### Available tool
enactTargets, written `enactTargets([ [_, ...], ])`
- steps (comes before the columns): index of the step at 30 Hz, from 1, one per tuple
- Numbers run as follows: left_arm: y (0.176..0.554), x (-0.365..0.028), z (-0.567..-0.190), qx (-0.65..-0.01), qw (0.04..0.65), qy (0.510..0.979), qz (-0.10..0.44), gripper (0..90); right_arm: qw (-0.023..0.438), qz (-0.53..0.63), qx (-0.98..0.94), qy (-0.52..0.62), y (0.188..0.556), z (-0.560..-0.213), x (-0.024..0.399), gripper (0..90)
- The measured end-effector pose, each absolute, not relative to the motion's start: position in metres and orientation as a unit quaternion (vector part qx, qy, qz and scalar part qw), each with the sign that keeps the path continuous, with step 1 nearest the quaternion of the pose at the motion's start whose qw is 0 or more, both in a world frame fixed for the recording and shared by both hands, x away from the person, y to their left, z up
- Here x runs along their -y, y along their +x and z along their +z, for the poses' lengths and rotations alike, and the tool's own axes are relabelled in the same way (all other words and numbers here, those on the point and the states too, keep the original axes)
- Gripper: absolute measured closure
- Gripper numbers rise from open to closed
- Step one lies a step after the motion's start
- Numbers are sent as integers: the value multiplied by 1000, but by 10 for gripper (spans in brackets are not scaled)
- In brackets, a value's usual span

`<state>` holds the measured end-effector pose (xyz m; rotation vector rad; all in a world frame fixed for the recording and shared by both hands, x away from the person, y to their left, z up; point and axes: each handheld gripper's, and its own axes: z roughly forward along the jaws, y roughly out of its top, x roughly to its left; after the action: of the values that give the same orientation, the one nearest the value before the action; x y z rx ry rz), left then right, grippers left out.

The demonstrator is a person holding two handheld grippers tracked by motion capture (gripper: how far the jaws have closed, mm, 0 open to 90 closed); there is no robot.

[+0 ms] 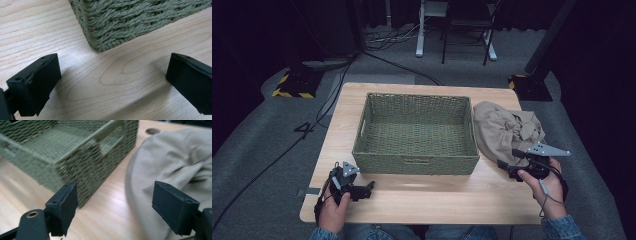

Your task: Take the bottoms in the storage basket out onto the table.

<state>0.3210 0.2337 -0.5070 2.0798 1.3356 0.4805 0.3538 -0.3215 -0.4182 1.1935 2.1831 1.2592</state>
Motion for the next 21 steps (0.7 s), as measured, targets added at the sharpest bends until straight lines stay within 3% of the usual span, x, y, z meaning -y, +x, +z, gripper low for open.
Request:
enactTargets([
  [21, 321, -234, -507, -505, 307, 786, 182, 0, 144, 410, -806, 402, 347, -480, 292, 197],
])
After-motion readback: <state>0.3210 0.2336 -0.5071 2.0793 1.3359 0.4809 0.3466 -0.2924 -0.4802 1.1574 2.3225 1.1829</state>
